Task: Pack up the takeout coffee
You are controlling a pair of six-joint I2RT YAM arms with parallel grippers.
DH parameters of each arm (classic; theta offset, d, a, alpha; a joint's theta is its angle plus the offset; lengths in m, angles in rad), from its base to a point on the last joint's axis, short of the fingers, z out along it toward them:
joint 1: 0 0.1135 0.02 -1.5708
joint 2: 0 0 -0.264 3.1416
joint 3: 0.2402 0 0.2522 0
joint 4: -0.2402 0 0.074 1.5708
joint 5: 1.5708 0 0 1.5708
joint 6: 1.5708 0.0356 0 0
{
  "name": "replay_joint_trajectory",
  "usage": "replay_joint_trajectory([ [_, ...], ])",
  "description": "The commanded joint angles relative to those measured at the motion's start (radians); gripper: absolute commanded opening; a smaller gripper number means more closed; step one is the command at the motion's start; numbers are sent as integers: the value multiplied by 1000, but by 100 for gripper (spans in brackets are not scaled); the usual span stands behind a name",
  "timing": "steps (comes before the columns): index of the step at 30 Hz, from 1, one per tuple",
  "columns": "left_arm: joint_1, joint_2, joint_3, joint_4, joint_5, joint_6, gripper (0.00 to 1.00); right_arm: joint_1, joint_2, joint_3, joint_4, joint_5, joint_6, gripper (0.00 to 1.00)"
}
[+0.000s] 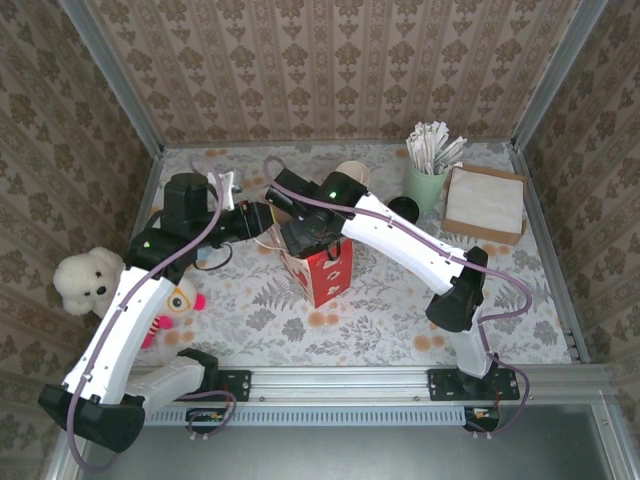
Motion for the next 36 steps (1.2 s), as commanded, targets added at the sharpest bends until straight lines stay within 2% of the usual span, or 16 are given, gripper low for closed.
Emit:
replay_joint_trajectory([
  [1, 90, -3, 68, -78, 60, 89, 34, 5, 22, 46, -88, -51, -12, 70],
  [3, 134, 6, 99, -117, 16, 161, 44, 17, 25, 91, -87, -61, -23, 70],
  [5, 155, 26, 125, -118, -68, 241, 62, 32, 35, 136, -90, -76, -33, 70],
  [8, 171, 75, 131, -21, -123, 321, 76, 47, 49, 160, -84, -72, -31, 70],
  [12, 171, 175, 176, 38, -104, 435, 81, 47, 69, 155, -76, -58, -9, 70],
  [20, 167, 321, 289, -93, 57, 702, 85, 47, 85, 153, -64, -70, 21, 70],
  [23, 156, 355, 296, -148, 70, 776, 85, 47, 83, 152, -69, -72, 18, 70],
  [25, 147, 385, 304, -174, 68, 809, 84, 49, 80, 152, -66, -80, 8, 70],
  [27, 137, 410, 313, -180, 45, 815, 77, 47, 80, 152, -72, -82, 0, 70],
  [33, 130, 418, 309, -140, 12, 789, 39, 23, 78, 136, -128, -79, -31, 69],
  [36, 130, 399, 303, -135, 26, 790, 26, 12, 82, 142, -157, -90, -46, 69],
])
